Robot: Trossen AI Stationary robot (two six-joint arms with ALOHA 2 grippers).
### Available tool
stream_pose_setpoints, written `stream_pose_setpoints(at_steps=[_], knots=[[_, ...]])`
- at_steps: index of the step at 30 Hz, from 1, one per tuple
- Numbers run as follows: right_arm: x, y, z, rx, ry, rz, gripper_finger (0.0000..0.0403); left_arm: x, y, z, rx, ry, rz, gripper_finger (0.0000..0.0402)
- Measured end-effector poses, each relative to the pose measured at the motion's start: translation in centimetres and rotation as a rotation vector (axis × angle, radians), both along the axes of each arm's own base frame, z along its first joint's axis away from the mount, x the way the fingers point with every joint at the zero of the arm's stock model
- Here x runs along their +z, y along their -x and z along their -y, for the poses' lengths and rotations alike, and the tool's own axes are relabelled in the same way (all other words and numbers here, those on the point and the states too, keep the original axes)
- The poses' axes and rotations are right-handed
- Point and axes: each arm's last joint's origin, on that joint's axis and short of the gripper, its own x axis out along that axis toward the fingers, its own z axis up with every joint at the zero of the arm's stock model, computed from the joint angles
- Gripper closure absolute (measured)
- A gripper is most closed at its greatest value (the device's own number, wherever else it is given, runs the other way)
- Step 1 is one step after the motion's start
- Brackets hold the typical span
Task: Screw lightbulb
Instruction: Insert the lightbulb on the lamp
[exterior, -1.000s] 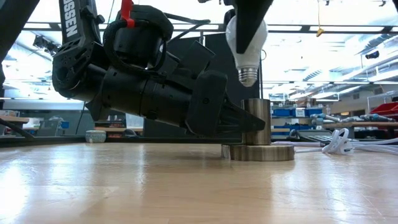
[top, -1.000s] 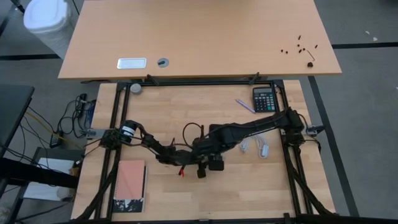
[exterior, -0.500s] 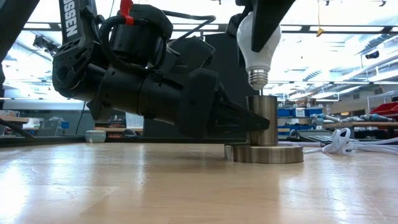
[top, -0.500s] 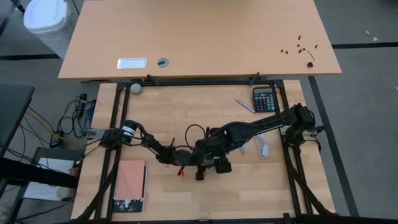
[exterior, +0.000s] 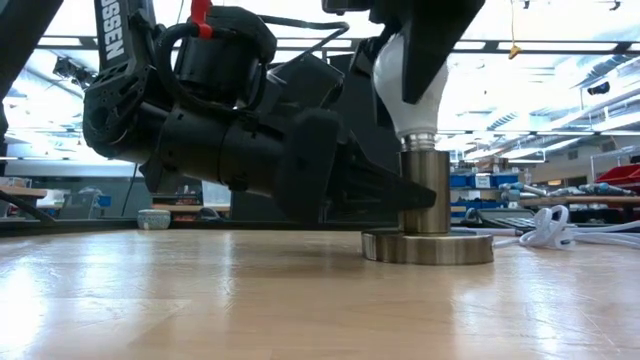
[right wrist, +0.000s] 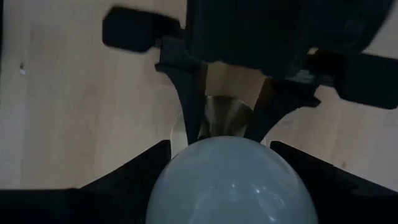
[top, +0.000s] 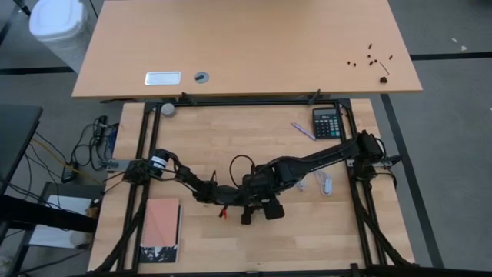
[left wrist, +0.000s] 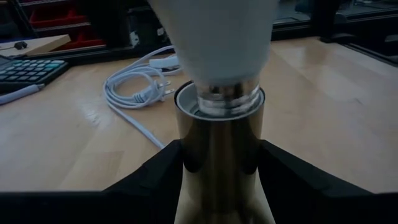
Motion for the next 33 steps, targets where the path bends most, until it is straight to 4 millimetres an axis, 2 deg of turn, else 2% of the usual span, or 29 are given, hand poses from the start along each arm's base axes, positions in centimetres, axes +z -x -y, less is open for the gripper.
stream_pose_setpoints(at_steps=[8, 17, 24, 33], knots=[[-0.3, 0.2, -1.2, 0.053, 0.057, 0.012, 0.0127, 0.0, 0.0, 0.1, -0.037, 0.001, -0.001, 0.0204], [-2.7, 0.8, -2.0, 0.057, 0.064, 0.008, 0.0129, -0.1, 0.0, 0.3, -0.089, -0.012, -0.009, 0.0204], [-2.8, 0.9, -2.0, 0.061, 0.062, 0.004, 0.0130, -0.1, 0.1, 0.3, -0.097, -0.013, -0.009, 0.0204], [-2.8, 0.9, -2.0, -0.091, 0.030, -0.007, 0.0141, -0.1, 0.1, 0.3, -0.094, -0.011, -0.009, 0.0204]])
